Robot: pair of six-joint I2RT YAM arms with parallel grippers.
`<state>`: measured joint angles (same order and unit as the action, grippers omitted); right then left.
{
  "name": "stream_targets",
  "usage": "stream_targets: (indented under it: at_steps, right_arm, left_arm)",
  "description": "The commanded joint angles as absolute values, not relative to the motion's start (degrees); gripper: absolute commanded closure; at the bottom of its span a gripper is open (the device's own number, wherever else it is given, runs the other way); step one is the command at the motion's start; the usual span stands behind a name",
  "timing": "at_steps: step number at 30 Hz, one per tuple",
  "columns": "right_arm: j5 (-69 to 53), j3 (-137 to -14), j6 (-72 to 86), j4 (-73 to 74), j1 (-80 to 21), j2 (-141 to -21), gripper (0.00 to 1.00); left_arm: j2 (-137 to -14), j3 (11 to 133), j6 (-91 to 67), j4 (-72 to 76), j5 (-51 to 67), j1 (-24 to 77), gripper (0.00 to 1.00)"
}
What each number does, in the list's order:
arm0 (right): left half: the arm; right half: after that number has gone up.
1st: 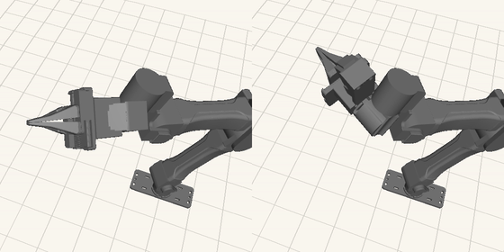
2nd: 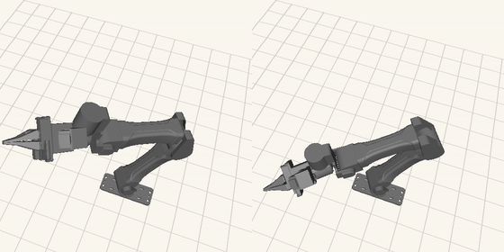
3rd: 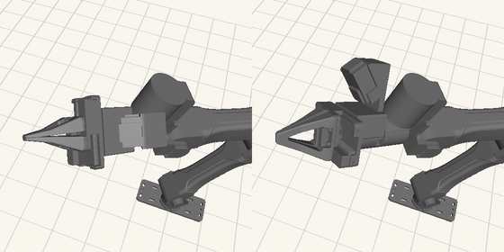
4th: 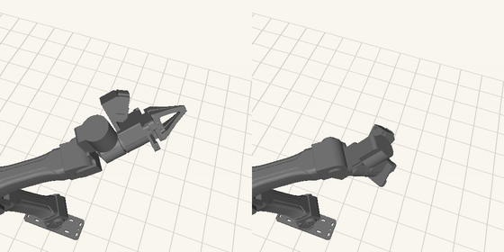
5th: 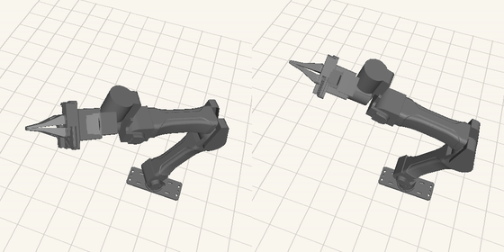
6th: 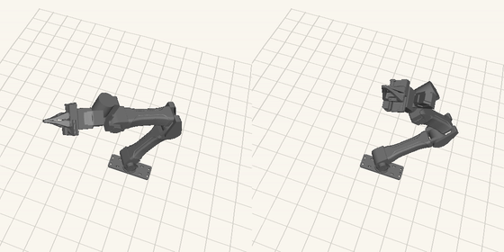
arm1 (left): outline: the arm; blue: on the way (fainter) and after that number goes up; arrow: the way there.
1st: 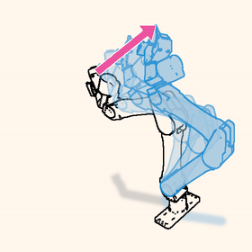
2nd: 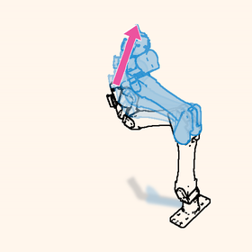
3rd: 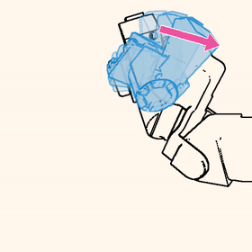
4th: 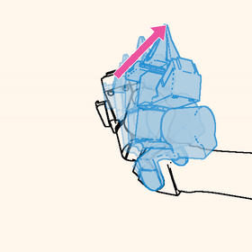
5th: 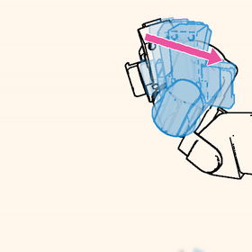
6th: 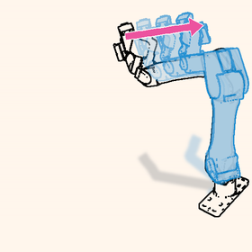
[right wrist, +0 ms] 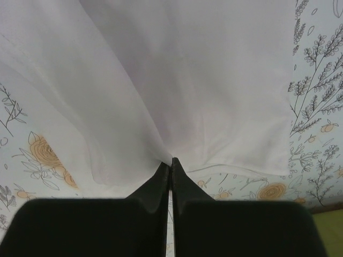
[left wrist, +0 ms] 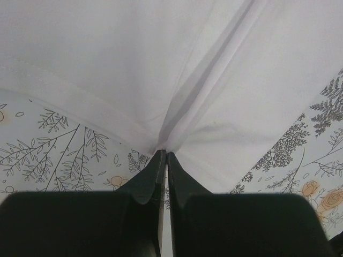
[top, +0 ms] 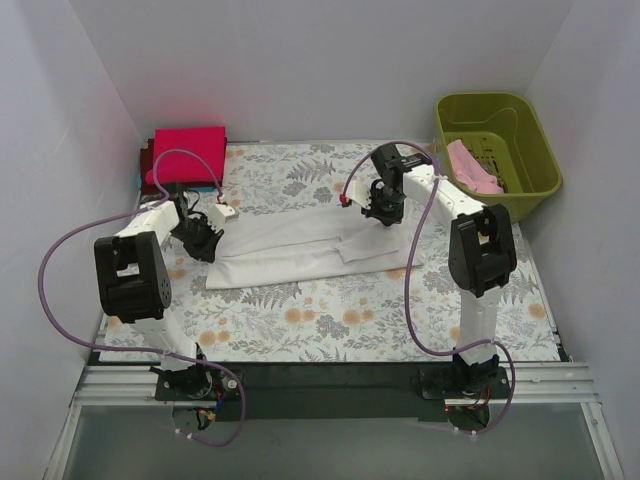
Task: Fold and stack the t-shirts
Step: Fold the tshirt
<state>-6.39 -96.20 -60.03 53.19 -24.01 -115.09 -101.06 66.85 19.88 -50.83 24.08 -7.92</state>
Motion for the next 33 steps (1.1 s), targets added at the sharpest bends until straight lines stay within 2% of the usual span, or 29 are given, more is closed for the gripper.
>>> stream_targets:
  at_steps: [1,33]
  right_arm:
    - [-6.7,-99.1,-65.4,55.3,-23.6,-116.1,0.99]
    - [-5.7,-102.6,-67.4,55.5,-22.7,-119.5,0.99]
  left_arm:
    - [-99.6,67.5,19.9,-49.9,24.5,-8.3,1.0]
    - [-101.5,70.0,19.1,-50.1,24.4,-8.5,1.0]
